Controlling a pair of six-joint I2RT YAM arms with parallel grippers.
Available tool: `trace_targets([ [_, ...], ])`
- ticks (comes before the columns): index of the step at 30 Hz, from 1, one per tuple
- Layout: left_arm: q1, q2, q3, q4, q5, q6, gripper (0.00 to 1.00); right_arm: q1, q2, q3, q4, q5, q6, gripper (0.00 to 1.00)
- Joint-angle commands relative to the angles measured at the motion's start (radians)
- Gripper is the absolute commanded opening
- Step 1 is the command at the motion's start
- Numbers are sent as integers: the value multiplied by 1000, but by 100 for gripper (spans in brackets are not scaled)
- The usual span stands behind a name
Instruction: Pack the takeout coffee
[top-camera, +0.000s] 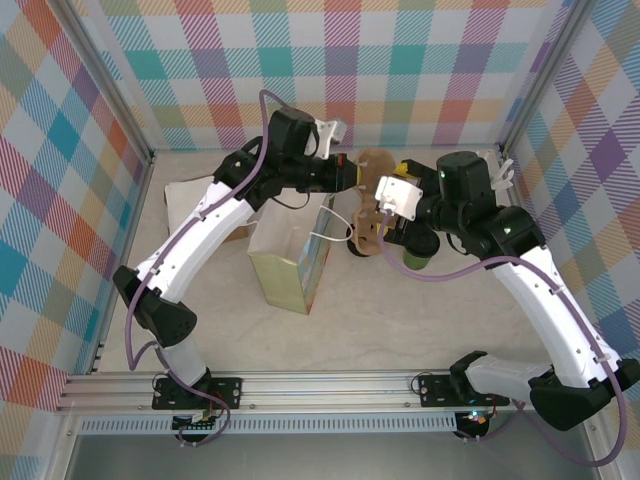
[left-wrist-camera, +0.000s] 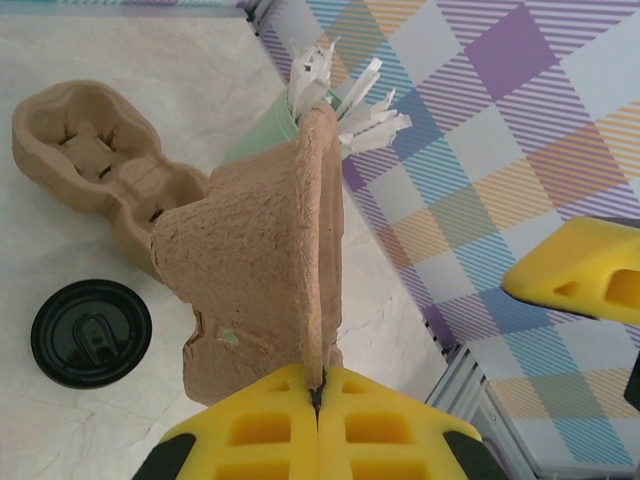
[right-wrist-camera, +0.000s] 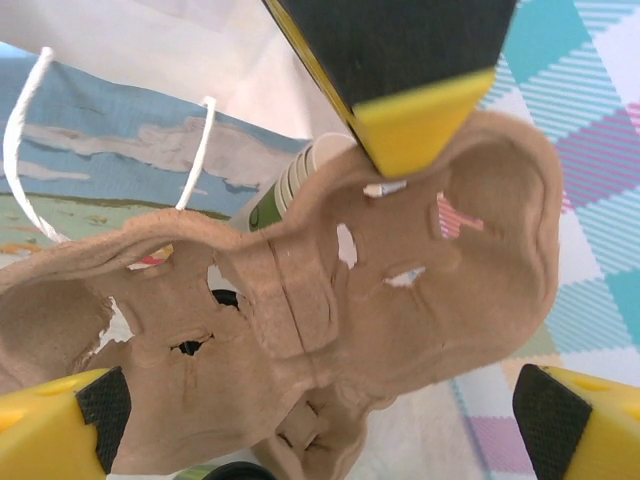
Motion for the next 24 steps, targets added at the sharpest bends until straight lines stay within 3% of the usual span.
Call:
trace_targets([
  [1, 2, -28, -9, 40, 47, -14, 0, -2, 31, 22, -4, -69, -112, 100],
  [15, 2, -22, -7, 58, 76, -29, 0, -20, 119, -10, 12, -55, -121, 95],
  [19, 2, -20, -2, 60, 79, -30, 0, -35, 129, -10, 8, -79, -123, 87],
  [24, 2, -16, 2, 61, 85, -34, 0, -50, 136, -10, 7, -95, -121, 69],
])
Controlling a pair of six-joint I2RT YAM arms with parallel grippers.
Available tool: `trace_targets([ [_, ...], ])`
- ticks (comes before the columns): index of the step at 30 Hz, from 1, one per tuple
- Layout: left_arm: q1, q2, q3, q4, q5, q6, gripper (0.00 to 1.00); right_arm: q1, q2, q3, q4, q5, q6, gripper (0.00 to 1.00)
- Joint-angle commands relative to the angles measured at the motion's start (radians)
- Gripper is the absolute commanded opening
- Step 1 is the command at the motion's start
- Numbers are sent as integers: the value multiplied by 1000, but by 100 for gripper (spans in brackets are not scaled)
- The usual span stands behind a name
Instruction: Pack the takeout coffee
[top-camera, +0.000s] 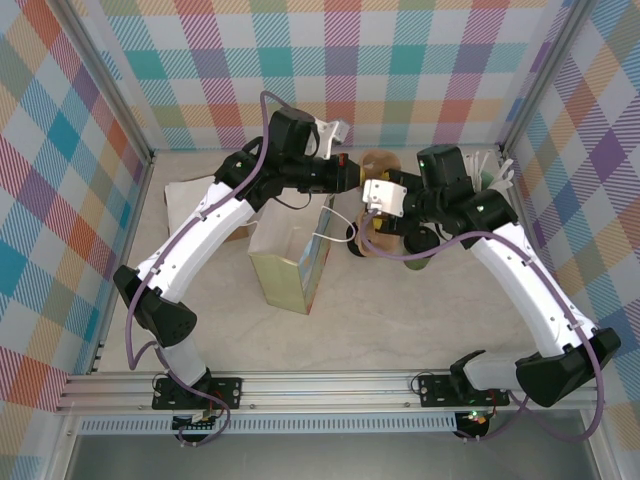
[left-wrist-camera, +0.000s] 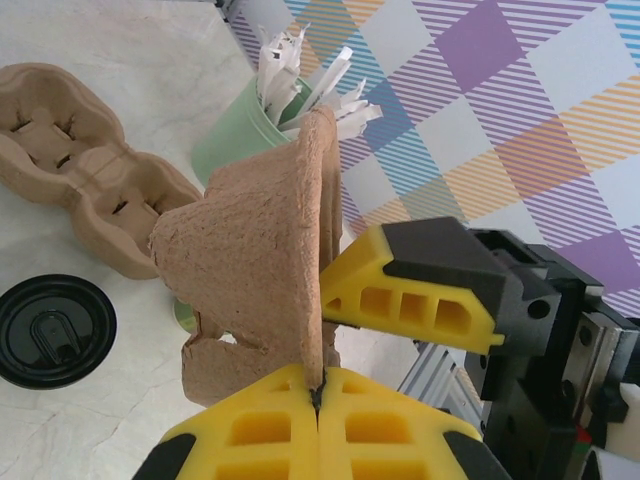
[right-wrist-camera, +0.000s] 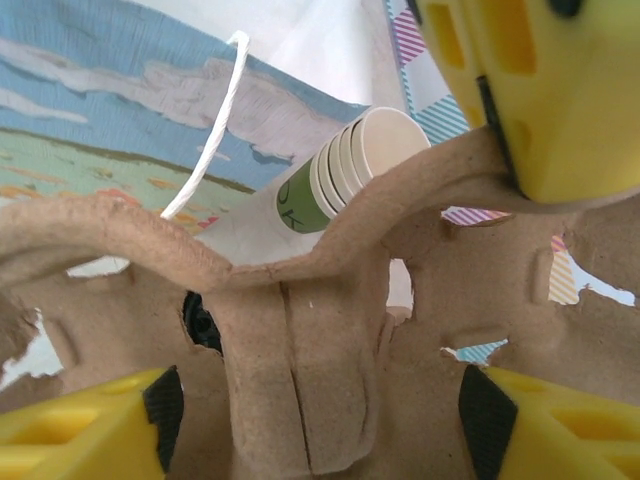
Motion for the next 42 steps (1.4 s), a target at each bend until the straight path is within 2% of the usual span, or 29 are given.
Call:
trace_targets([
  [1, 3, -15, 9, 34, 27, -7, 0, -9, 9, -10, 7, -49, -3, 67],
  [6, 3, -9, 13, 35, 34, -7, 0, -11, 12, -10, -2, -63, 2, 55],
  [11, 2, -8, 14, 35, 35, -6, 0, -11, 15, -10, -12, -81, 6, 51],
  [14, 2, -6, 15, 34, 35, -6, 0, -11, 17, -9, -20, -84, 8, 45],
  [20, 3, -1, 19, 36, 36, -6, 0, -11, 14, -12, -27, -85, 14, 38],
  [26, 3, 2, 25, 39, 37, -9, 0, -13, 8, -14, -41, -81, 26, 36],
  [35, 9, -3, 81, 10, 4, 18, 29, -23, -2, -28, -58, -42, 65, 36],
  [42, 49, -78, 76, -46, -70, 54, 44, -45, -18, -37, -62, -1, 126, 35],
])
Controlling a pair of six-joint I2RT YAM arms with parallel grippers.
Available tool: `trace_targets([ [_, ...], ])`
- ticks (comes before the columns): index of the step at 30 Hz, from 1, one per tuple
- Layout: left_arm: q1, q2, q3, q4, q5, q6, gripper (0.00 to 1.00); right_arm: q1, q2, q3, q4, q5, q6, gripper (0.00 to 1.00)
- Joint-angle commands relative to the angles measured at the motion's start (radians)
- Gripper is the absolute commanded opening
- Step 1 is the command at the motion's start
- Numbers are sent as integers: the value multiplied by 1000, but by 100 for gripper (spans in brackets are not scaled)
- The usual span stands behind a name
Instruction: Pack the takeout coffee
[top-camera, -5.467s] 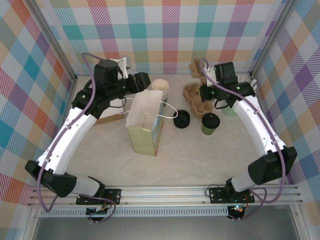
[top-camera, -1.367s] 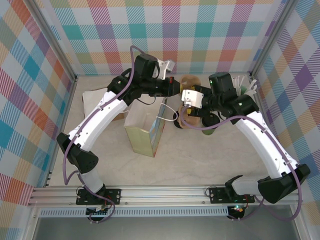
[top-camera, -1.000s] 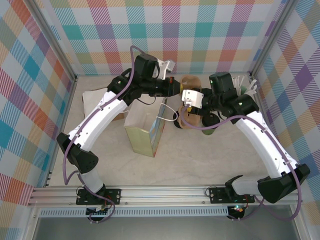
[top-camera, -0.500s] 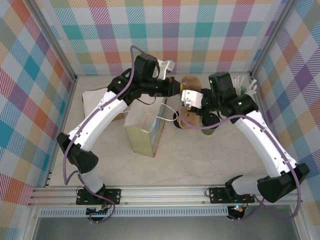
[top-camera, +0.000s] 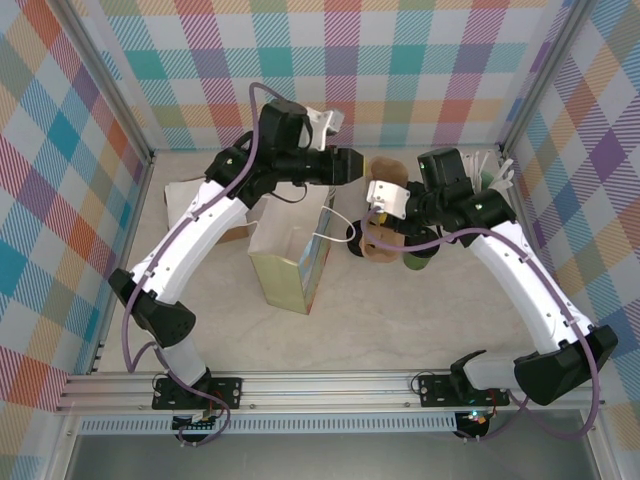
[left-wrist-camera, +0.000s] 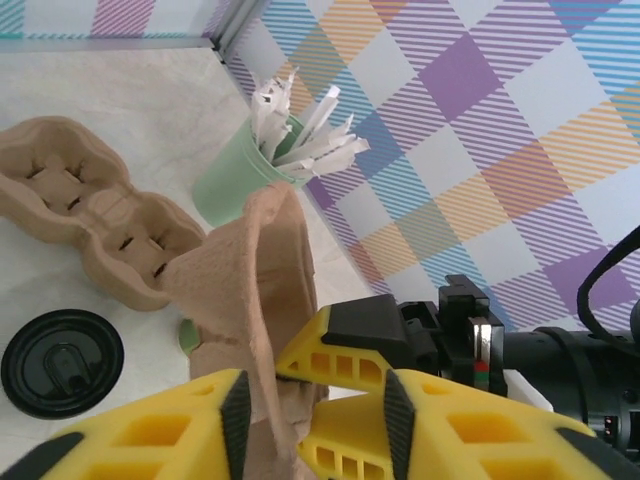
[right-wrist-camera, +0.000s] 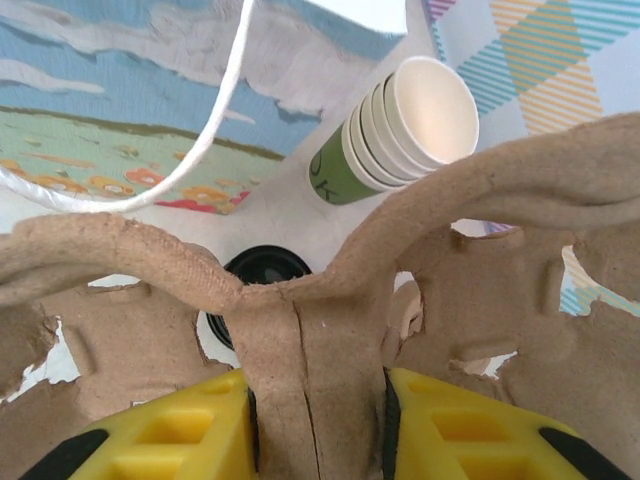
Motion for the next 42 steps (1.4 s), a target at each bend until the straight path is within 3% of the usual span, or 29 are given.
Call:
trace_targets([
  [1, 31, -84, 9, -46, -57, 35, 46, -12, -29, -5, -19, 12, 62, 35],
  [9, 140, -290, -223, -82, -148, 35, 51, -14, -30, 65, -35, 14, 179, 34],
  [19, 281, -539, -475, -189, -174, 0, 55, -11, 27, 253, -51, -160, 353, 34],
  [29, 306, -691, -663, -240, -219, -69, 59, 81, 204, 466, -61, -444, 593, 33],
  [42, 325, -682, -772, -171, -185, -100, 57, 166, 470, 728, -148, -704, 923, 32],
])
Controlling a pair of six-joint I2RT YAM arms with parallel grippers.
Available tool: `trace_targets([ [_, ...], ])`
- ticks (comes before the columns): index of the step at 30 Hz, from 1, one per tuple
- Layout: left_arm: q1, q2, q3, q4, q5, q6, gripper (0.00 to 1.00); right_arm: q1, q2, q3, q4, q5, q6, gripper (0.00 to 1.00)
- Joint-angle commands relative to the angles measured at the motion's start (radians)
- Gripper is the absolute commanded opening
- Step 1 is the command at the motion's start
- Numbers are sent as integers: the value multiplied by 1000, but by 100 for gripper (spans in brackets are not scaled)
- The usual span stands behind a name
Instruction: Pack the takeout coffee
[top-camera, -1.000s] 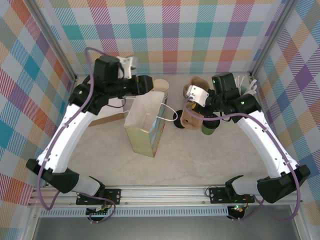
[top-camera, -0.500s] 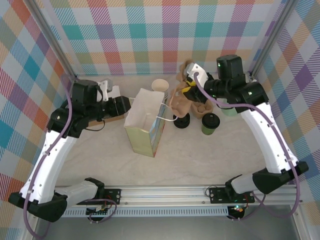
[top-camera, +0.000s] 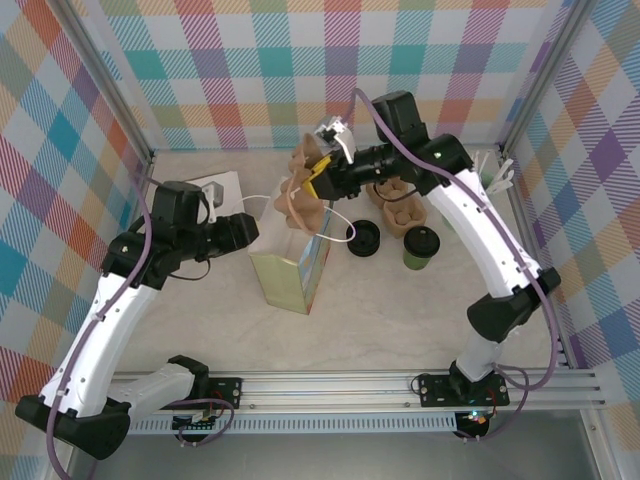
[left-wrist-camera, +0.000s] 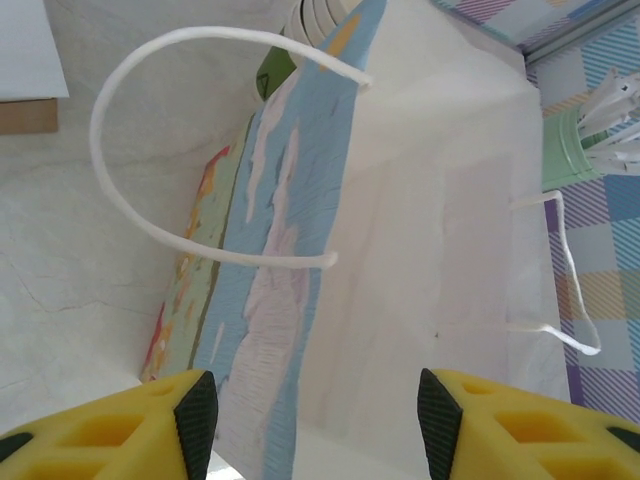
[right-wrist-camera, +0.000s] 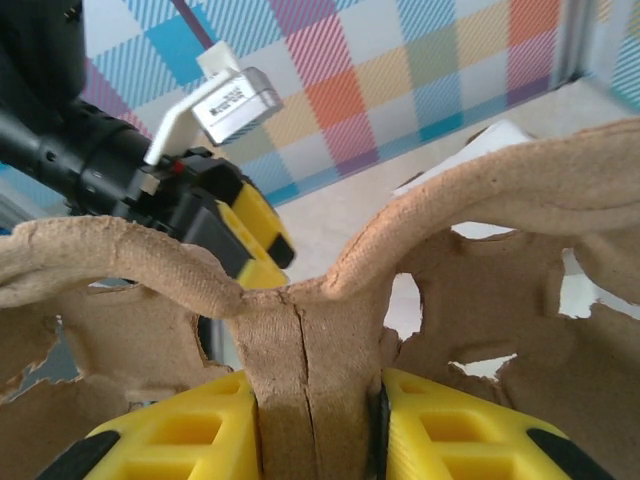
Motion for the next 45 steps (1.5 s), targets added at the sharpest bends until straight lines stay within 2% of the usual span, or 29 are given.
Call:
trace_targets([
  [1, 21, 9, -30, 43, 20, -18, 57, 11, 47, 71, -71, -120, 114, 32],
  [12, 27, 16, -94, 61, 55, -26, 55, 58, 165, 140, -168, -167, 137, 32],
  [19, 27, 23, -113, 49, 78, -15, 49, 59, 233, 167, -204, -149, 158, 31],
  [30, 27, -2, -153, 27, 94, -4, 46, 59, 318, 243, -339, -12, 114, 31],
  [45, 27, -13, -173, 19, 220, 65, 43, 64, 367, 304, -384, 240, 137, 31],
])
